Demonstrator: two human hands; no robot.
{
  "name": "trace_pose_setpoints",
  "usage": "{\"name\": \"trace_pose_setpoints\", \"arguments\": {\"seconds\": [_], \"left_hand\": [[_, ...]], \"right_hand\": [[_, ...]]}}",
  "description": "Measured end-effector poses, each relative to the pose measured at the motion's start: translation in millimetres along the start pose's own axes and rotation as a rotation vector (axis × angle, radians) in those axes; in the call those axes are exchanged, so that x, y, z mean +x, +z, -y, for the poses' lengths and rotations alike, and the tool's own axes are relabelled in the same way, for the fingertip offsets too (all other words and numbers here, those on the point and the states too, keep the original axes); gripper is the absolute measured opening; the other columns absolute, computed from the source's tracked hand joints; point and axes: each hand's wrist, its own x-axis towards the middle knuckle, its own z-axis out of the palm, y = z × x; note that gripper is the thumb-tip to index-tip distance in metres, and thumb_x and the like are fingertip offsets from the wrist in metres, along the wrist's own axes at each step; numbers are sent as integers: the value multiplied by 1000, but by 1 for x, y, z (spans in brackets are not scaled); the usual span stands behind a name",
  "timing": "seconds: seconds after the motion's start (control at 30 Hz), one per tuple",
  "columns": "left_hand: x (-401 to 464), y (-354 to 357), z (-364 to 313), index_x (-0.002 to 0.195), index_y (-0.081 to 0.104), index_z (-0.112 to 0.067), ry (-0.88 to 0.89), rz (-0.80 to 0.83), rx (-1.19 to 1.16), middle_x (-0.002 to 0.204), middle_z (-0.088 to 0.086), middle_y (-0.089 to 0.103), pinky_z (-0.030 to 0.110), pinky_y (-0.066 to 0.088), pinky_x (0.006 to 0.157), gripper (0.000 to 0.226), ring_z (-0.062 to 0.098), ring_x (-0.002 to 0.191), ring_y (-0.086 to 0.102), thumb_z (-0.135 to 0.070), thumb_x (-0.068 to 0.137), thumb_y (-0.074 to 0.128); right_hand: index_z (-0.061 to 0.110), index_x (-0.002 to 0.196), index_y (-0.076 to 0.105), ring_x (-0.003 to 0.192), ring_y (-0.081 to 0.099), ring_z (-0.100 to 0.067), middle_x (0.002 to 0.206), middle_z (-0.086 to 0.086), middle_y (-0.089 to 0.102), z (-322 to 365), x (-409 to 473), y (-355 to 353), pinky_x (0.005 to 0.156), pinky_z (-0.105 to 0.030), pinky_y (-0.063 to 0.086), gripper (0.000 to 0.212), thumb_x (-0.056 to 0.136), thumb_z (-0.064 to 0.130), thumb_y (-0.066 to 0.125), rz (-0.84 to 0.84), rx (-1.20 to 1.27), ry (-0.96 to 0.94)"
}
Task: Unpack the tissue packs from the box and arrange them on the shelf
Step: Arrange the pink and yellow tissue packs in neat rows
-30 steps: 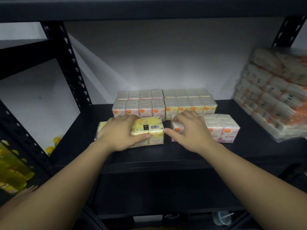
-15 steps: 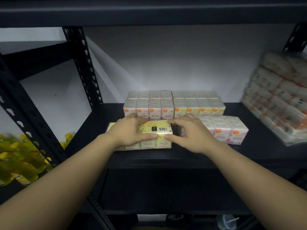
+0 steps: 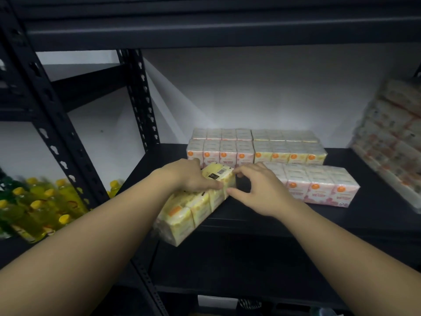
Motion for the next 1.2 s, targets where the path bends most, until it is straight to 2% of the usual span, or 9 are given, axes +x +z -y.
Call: {"name": "trace_pose_setpoints", "arguments": {"seconds": [0.13,0.27,0.37,0.43,0.6,0.73,0.87,1.07,1.2], "left_hand": [[-1,-4,-5,150,38,-12,-41,69,-32,131,6,60,35,58,60,115,22,95,66,-89,69,65],[9,4,0,139,42,-11,-116,15,-182,98,8,72,40,65,60,101,26,70,77,-86,75,62],[16,11,9,154,29,-21,-35,-177,40,121,6,63,43,61,82,115,23,97,70,-98,69,46],[17,14,15,155,35,-26,79,-232,39,137,9,52,44,55,95,99,27,115,61,-90,80,47],[21,14,26,142,47,-23,55,-238,-17,113,-1,68,40,60,82,98,18,96,68,-94,74,44],[18,11,36,147,43,-17,-196,-221,47,133,9,63,44,55,88,118,31,118,62,-103,66,36],[17,11,51,152,41,-18,-204,-160,10,143,9,58,44,54,90,125,31,124,59,-106,64,30],[6,19,81,132,51,-23,32,-12,-404,117,-5,69,33,55,83,89,13,102,67,-90,73,56],[-4,32,109,147,37,-28,145,76,-643,127,-11,64,26,52,97,109,7,113,66,-58,59,95]], "right_hand": [[31,131,61,116,52,-10,121,14,62,3,-7,4,100,-38,49,52,91,63,63,25,28,12],[30,138,59,118,51,-7,124,14,62,5,-14,4,99,-35,50,56,93,63,61,51,57,44],[32,139,58,110,57,-4,123,16,62,9,-18,2,93,-34,55,58,93,67,58,101,100,69],[34,139,57,102,61,-2,119,19,62,15,-19,1,87,-33,57,60,91,70,58,134,155,89],[42,137,54,101,61,0,118,21,60,32,-20,4,85,-33,57,71,79,81,61,235,261,60],[41,149,39,122,49,-5,138,19,48,31,-17,2,98,-34,49,95,70,87,66,283,179,38],[40,151,38,127,44,-8,140,16,44,21,-13,-2,100,-33,44,98,69,76,76,253,146,69],[39,145,48,122,47,-10,131,15,47,15,-11,2,98,-34,45,77,78,65,77,172,125,103],[33,140,52,121,52,-10,134,15,53,12,-10,2,99,-37,50,70,81,62,76,120,218,151]]}}
